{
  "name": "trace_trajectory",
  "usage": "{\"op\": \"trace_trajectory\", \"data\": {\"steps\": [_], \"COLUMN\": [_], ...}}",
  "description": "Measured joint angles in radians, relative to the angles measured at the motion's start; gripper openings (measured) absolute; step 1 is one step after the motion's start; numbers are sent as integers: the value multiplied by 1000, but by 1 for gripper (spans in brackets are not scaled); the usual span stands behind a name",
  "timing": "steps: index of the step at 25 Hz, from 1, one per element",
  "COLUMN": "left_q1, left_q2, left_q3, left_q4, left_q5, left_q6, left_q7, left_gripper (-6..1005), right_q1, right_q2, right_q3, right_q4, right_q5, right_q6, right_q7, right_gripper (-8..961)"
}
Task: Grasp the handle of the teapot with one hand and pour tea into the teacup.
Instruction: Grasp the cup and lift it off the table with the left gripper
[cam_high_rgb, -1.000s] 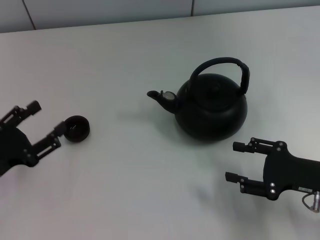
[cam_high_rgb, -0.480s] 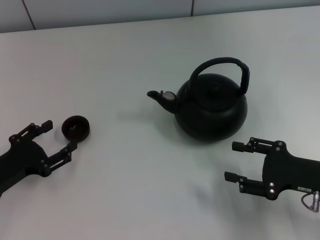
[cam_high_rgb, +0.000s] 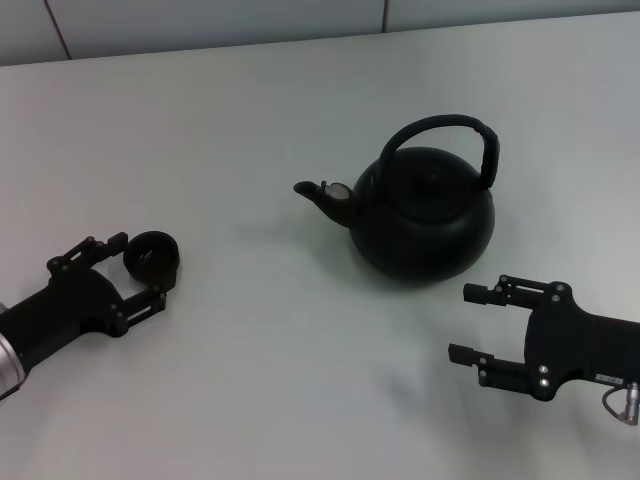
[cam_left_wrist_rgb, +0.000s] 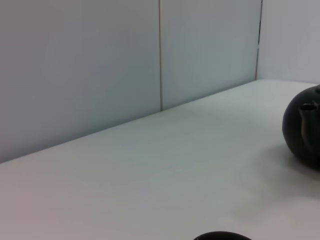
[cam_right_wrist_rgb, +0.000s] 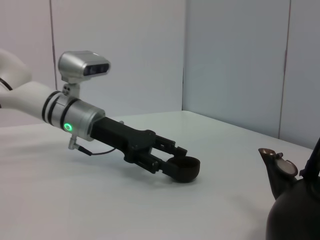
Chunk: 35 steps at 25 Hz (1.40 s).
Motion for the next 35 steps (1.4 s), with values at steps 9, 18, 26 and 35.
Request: {"op": "trace_trajectory", "data": {"steps": [9, 18, 26, 35], "left_q1": [-26, -35, -36, -94], "left_q2": [1, 1, 0, -6], "left_q3": [-2, -1, 0, 2], "left_q4": [-14, -16, -16, -57], "left_q5": [-2, -3, -3, 3], "left_q6": [-26, -34, -25, 63], "left_q7": [0, -8, -9, -6], "left_gripper": [797, 761, 701, 703], "right_q1": [1, 3, 4, 6], "right_q2": [0, 0, 0, 2], "right_q3": [0, 1, 2, 2], "right_q4": [0, -5, -6, -6], "right_q5": [0, 0, 1, 2], "right_q6": [-3, -13, -14, -14], "right_q7": [1, 1, 1, 1], "right_gripper": [670, 670, 669, 669]}}
